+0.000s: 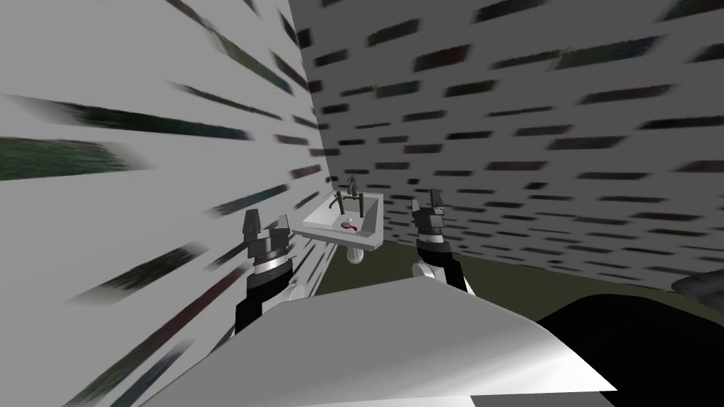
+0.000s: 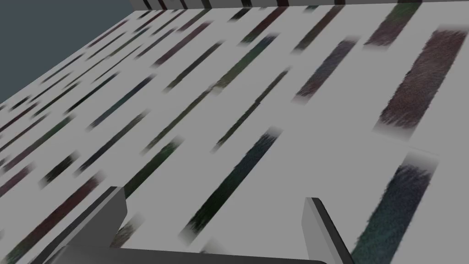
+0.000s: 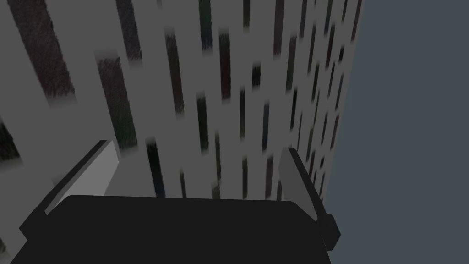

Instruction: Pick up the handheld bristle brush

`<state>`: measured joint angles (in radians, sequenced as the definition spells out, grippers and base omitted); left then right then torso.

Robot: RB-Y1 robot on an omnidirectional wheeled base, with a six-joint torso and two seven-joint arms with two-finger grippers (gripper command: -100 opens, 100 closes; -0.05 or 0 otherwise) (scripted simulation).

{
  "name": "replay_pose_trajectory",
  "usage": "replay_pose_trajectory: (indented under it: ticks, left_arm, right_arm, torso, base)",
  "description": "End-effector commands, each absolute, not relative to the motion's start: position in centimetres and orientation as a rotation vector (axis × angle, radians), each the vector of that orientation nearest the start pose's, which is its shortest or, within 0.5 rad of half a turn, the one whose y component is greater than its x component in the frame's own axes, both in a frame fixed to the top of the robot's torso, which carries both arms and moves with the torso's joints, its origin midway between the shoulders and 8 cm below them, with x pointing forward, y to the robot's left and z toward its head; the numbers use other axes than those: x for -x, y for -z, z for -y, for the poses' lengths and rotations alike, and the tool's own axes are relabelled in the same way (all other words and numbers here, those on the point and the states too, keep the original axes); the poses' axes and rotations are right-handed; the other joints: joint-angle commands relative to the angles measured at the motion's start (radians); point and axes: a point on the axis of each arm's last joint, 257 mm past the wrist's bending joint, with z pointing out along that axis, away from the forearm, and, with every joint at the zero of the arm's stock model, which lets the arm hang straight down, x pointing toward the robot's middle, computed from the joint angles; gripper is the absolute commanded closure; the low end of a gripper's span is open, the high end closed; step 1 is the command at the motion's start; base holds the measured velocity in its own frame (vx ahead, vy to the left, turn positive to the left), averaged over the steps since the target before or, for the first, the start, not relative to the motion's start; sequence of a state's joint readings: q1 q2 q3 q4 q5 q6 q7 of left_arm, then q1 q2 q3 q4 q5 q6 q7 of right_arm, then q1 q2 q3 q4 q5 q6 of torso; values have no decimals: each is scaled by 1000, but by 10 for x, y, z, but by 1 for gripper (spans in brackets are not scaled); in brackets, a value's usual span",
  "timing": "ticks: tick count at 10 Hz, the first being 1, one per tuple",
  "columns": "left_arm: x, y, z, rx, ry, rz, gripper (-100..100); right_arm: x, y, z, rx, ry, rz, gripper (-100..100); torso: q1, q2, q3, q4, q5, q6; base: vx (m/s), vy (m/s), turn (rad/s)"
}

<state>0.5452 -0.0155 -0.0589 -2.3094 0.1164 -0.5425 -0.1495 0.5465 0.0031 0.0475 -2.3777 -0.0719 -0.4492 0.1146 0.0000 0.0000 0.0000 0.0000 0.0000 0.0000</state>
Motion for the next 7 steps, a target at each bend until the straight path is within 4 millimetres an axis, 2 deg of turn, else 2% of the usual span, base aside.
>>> replay_pose_trajectory:
  ticks: [1,6,7]
  left_arm:
    - [-337,-28,-274,672,1297,-578,-100]
    - [-374,-15,-251,689,1346,-706,-100]
    - [-376,-12,-251,700,1343,-720,-100]
  right_arm:
    - [-331,-43,275,-665,-1276,-594,0]
    - [-331,-43,275,-665,-1276,-594,0]
    - [-331,-43,275,-665,-1276,-594,0]
  torso:
    - [0,0,0,0,0,0]
    - [4,-1,-1,0,1,0]
    - [4,-2,-1,0,1,0]
  base:
    - [6,18,19]
    - [14,48,8]
    - [10,32,-3]
